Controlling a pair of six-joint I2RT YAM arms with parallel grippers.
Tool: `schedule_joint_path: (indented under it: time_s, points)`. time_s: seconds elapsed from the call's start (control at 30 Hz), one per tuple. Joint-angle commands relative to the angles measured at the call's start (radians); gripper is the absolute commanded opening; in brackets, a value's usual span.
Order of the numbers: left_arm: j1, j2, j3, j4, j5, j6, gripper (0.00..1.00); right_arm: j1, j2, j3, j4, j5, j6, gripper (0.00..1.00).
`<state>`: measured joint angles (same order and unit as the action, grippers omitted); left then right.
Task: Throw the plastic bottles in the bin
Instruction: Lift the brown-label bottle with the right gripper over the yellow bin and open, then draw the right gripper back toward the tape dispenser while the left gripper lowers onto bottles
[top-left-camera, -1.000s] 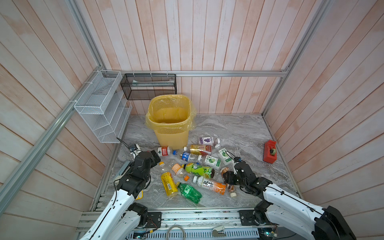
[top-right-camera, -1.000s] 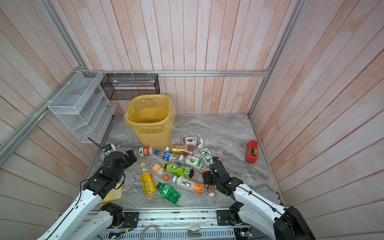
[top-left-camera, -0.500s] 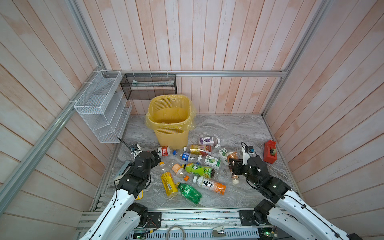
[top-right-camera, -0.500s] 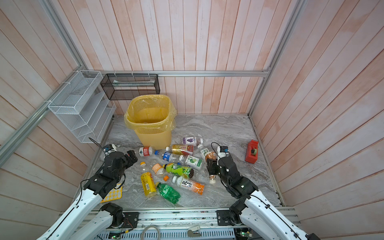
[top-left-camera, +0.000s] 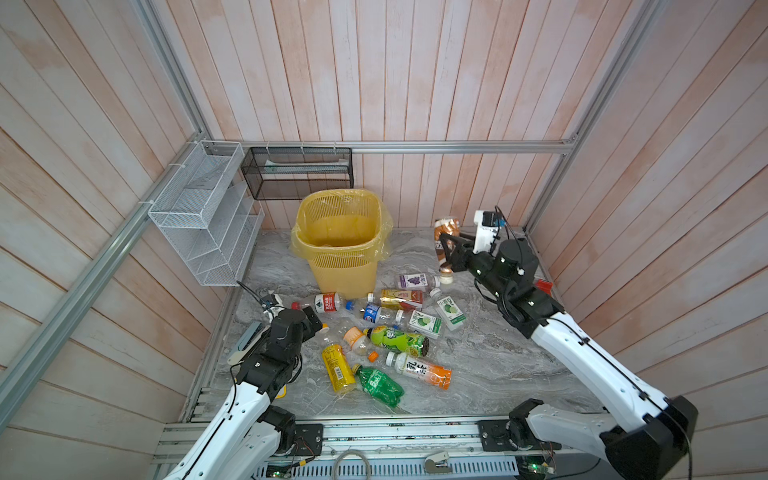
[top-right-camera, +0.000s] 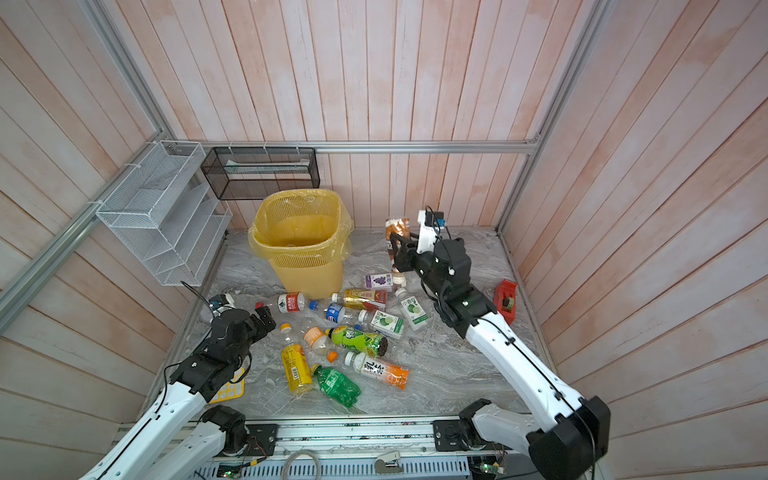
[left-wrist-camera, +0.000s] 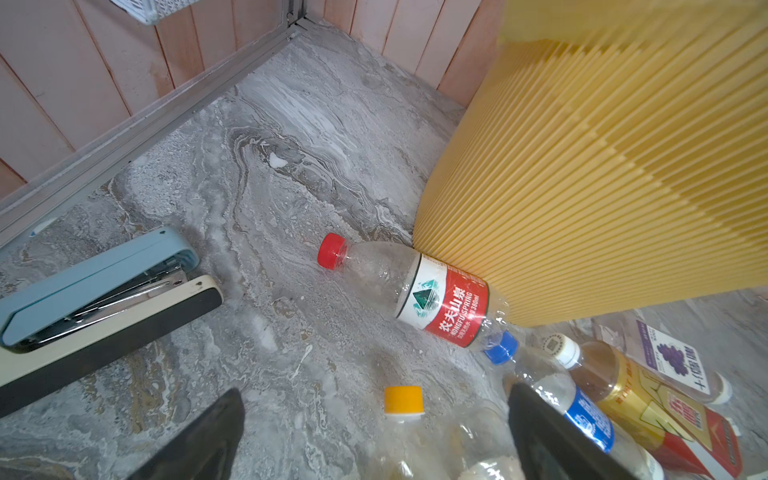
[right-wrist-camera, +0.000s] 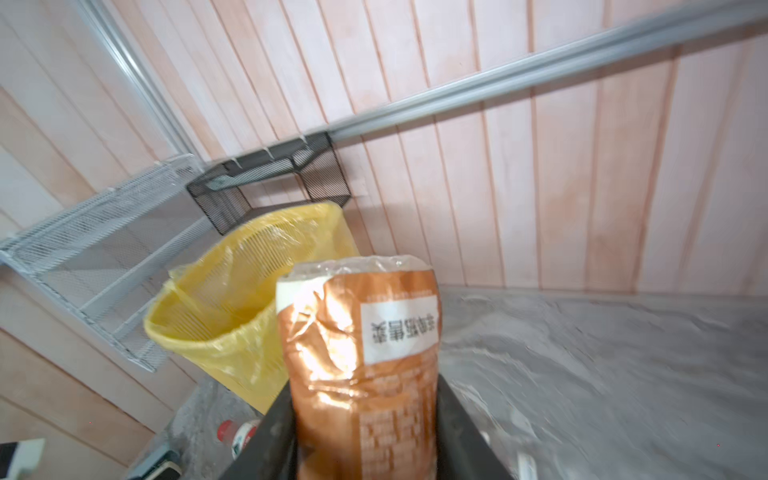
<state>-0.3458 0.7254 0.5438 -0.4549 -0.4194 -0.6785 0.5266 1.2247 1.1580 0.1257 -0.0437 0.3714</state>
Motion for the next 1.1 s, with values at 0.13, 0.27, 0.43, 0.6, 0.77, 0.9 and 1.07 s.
schedule_joint_path:
  time_s: [0.13, 0.27, 0.43, 0.6, 0.77, 0.9, 1.07]
  points:
    - [0.005, 0.0, -0.029, 0.046, 0.034, -0.003, 1.0, 0.042, 0.352, 0.385, 0.274, -0.328, 0.122, 0.42]
    - [0.006, 0.022, -0.04, 0.076, 0.058, -0.009, 1.0, 0.101, 0.636, 0.756, -0.006, -0.402, 0.048, 0.49]
    - [0.005, 0.066, -0.016, 0.065, 0.072, -0.003, 1.0, 0.113, 0.912, 1.264, -0.405, -0.377, -0.053, 0.83]
    - [0.006, 0.065, -0.005, 0.056, 0.074, -0.003, 1.0, 0.096, 0.791, 1.151, -0.378, -0.233, -0.099, 0.98]
    - [0.006, 0.044, -0.012, 0.058, 0.067, -0.004, 1.0, 0.068, 0.528, 0.738, -0.161, -0.147, -0.12, 1.0]
    - [0.005, 0.049, -0.012, 0.079, 0.099, 0.012, 1.0, 0.037, 0.37, 0.473, -0.092, -0.103, -0.137, 1.0]
    - [0.004, 0.073, -0.009, 0.082, 0.125, 0.004, 1.0, 0.005, 0.216, 0.163, -0.049, -0.084, -0.161, 1.0]
